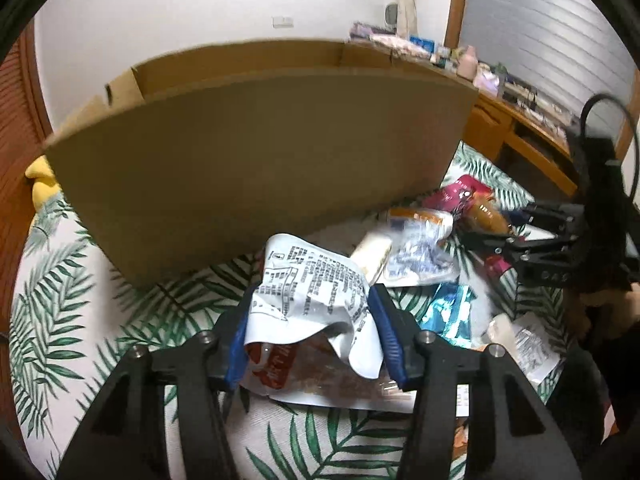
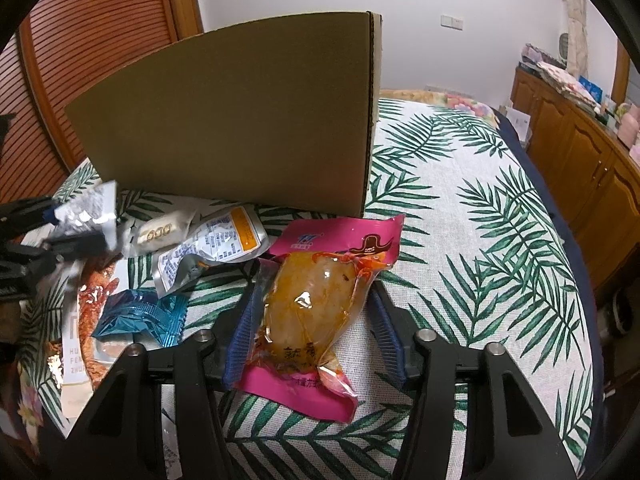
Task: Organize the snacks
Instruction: 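Close the left tool on the white packet while the right tool grips the pink egg pack, then carry both packets over the box and open both tools to drop them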
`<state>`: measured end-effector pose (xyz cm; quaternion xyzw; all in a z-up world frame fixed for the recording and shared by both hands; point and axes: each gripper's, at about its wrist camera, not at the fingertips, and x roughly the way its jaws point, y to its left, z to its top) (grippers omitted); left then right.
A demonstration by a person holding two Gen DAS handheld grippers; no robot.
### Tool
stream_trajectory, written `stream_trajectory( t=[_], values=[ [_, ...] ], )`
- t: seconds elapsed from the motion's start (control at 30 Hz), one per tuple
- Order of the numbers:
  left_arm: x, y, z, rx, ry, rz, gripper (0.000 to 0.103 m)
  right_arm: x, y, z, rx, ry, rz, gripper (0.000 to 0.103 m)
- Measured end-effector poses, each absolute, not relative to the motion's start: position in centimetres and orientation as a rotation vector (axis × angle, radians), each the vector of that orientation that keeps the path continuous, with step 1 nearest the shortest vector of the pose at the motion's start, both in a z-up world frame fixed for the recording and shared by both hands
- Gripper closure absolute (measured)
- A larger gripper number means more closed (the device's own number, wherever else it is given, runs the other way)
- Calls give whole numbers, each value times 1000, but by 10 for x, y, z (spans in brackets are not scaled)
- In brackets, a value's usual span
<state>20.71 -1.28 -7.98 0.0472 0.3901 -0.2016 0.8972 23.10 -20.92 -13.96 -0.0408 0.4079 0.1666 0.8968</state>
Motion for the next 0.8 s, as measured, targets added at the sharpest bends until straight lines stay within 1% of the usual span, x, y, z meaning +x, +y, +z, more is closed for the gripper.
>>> stream_trajectory(
  t=[0.03,0.13,0.43,0.8],
  values=[
    [206,-12,-77,97,797,-411,50,231,-209,-139,-85,844,345,62],
    [202,-7,-68,78,770,-411,49,231,-212,-138,-72,847,343,64],
    [195,-3,-45,49,704,-409,49,214,-228,-123,-61,808,299,65],
    [193,1,-18,15,616,-403,49,195,-233,-78,-40,714,306,64]
  ],
)
